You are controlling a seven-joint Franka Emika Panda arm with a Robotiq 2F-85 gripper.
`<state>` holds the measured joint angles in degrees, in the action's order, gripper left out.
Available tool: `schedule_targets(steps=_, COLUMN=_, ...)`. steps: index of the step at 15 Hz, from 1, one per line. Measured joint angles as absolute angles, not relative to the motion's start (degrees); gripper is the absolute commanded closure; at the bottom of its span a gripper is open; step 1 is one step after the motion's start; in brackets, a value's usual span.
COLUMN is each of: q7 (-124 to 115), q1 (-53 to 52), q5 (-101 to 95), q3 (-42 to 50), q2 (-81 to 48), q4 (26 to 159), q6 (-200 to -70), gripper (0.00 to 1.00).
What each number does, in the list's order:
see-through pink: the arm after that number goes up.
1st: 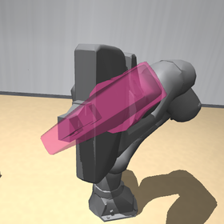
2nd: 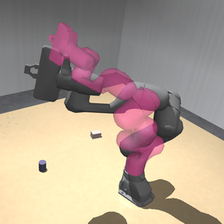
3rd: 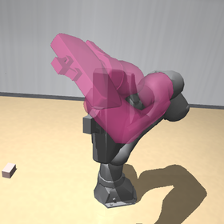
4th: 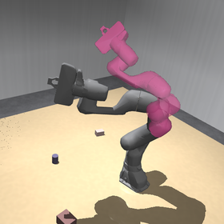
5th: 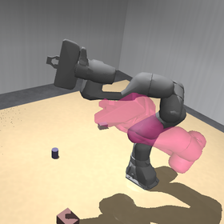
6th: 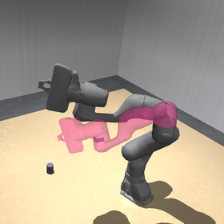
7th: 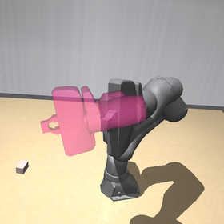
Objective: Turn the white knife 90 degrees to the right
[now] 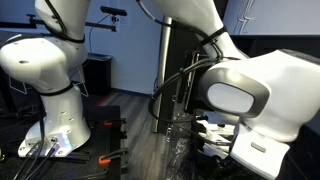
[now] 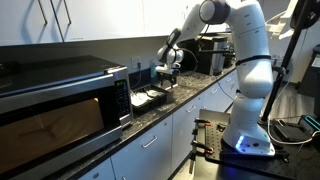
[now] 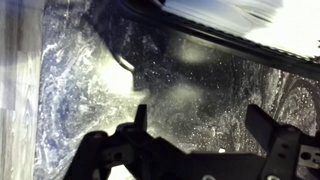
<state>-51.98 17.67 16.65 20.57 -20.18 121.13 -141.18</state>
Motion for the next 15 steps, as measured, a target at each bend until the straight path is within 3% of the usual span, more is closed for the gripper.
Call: schedule_targets(steps=15, q7=-47.1, q1=14.4, q5=-1.7, q3=20.8, q2=-6.5, q4=136.3, q6=-143.6, gripper=0.00)
